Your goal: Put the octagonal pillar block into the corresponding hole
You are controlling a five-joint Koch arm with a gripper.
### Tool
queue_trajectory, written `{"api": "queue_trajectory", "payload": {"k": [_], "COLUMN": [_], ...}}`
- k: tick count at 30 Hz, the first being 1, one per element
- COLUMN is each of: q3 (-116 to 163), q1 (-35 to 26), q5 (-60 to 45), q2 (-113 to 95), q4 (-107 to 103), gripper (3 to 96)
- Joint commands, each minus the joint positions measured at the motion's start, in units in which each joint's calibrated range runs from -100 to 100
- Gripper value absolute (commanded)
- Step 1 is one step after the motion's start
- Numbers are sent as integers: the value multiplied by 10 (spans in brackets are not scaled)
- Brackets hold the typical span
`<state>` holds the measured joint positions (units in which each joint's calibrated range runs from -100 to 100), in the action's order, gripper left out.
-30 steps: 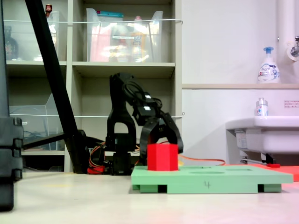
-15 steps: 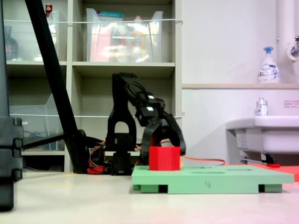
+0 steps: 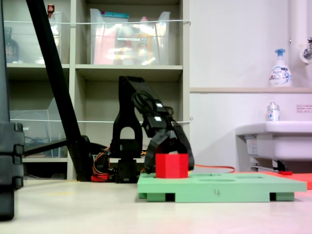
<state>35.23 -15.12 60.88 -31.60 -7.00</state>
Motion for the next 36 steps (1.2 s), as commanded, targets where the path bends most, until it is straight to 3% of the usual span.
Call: {"api": "queue_trajectory", "payload": {"k": [1,4,7,18,20,22,24,29,31,32,36], "q3": [-20,-19,-20,-115,-139,-140,-133,-121,-82,-89,-190], "q1": [-4,-4,-4,10,17,23,25,41,51,65,97], "q5": [2,9,10,-29,-59,-86,-114,-168,-209,-248,-318], "q2": [9,9,-5,-250,-329,-412,-497,-684,-684,-684,-684], "q4": [18,17,17,-151,-180,-187,-193,-229,-228,-268,-364], "gripper": [633,645,730,726,687,566,501,489,503,566,570]}}
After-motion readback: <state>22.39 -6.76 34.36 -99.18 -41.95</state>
